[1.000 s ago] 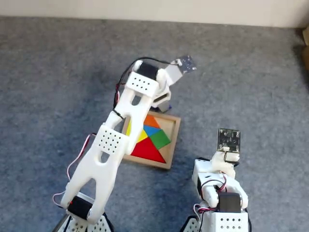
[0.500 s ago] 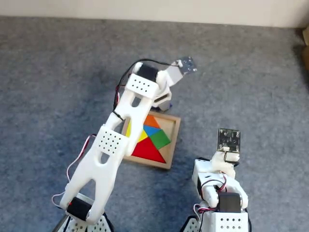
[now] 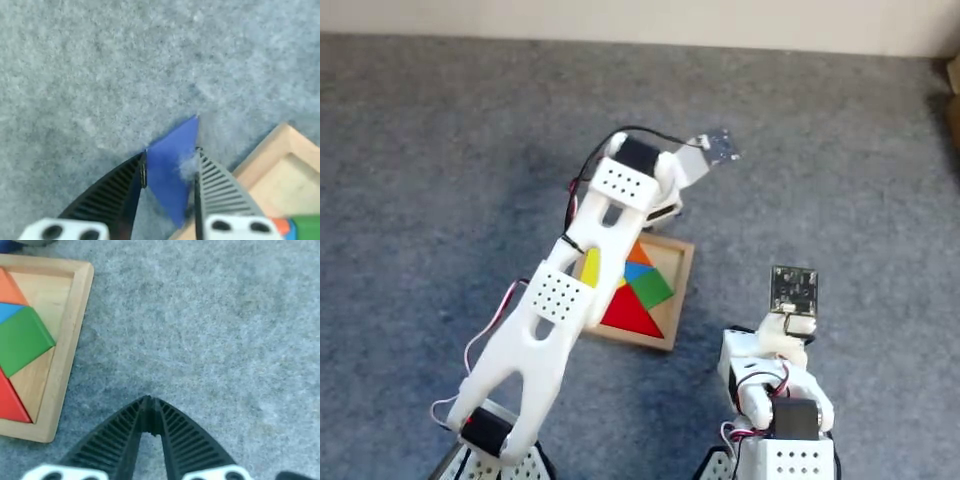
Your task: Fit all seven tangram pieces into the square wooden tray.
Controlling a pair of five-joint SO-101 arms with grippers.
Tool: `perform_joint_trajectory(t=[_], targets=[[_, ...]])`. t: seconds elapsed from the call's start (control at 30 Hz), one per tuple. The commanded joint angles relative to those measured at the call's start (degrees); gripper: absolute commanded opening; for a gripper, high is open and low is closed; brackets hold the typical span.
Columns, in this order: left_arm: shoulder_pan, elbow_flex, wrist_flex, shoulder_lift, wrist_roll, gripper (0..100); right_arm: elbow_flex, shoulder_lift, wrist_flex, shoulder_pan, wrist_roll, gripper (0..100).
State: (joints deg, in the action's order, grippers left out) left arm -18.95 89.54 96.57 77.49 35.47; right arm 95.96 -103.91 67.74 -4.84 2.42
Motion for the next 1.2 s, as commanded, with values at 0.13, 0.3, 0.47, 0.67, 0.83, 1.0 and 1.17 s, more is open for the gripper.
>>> perform_joint_trajectory(t=[0.13,0.3,0.47,0.67,0.83,1.0,1.17], targets=[[-0.31,5.58,3.08,-1.63,-0.18,14,7.69,-0.31,-1.45,0.75,-0.79,1.2],[-0.22,5.49,3.43,-4.00,-0.18,14,7.69,-0.31,-1.45,0.75,-0.79,1.2],[-0.13,5.41,3.52,-6.37,-1.14,14,7.69,-0.31,-1.45,0.75,-0.79,1.2],[0.31,5.32,3.16,-6.37,-3.25,21,7.69,-0.31,-1.45,0.75,-0.79,1.2],[2.33,2.77,1.93,-4.35,-4.66,24,7.69,-0.31,-1.45,0.75,-0.79,1.2],[4.79,2.86,0.26,0.31,-4.57,24,7.69,-0.31,-1.45,0.75,-0.79,1.2],[5.49,2.86,0.18,2.07,-4.57,24,7.69,-0.31,-1.45,0.75,-0.79,1.2]])
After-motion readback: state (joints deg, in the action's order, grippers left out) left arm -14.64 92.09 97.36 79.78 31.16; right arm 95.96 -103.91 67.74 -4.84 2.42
